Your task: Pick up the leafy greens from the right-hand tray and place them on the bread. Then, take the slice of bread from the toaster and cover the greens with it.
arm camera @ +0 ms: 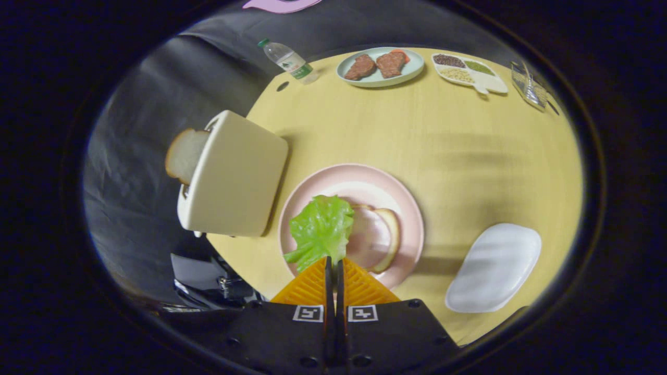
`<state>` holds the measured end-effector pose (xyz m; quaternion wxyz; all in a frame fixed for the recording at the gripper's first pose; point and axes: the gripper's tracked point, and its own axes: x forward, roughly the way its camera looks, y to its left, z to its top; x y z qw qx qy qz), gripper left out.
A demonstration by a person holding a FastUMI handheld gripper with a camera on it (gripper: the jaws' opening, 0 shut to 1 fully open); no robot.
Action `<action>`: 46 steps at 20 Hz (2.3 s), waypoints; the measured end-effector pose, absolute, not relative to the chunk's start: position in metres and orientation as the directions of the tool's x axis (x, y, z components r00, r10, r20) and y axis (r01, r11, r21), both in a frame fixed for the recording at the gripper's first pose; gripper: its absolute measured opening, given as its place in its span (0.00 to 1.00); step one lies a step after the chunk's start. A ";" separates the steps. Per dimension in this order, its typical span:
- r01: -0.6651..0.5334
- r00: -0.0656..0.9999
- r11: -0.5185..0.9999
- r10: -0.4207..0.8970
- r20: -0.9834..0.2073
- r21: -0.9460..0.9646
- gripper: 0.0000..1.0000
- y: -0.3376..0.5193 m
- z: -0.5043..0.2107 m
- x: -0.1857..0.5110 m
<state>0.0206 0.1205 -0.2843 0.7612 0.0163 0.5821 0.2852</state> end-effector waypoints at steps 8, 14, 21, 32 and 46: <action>-0.455 0.261 0.869 0.338 -0.904 0.194 0.23 0.099 -0.300 0.037; -0.370 0.288 0.909 0.309 -0.907 0.192 0.70 0.081 -0.279 0.039; -0.222 0.254 0.930 0.345 -0.904 0.293 1.00 0.086 -0.239 0.023; -0.127 0.236 0.909 0.415 -0.878 0.396 1.00 0.145 -0.151 0.025; -0.123 0.086 0.835 0.547 -0.833 0.536 1.00 0.306 -0.107 0.013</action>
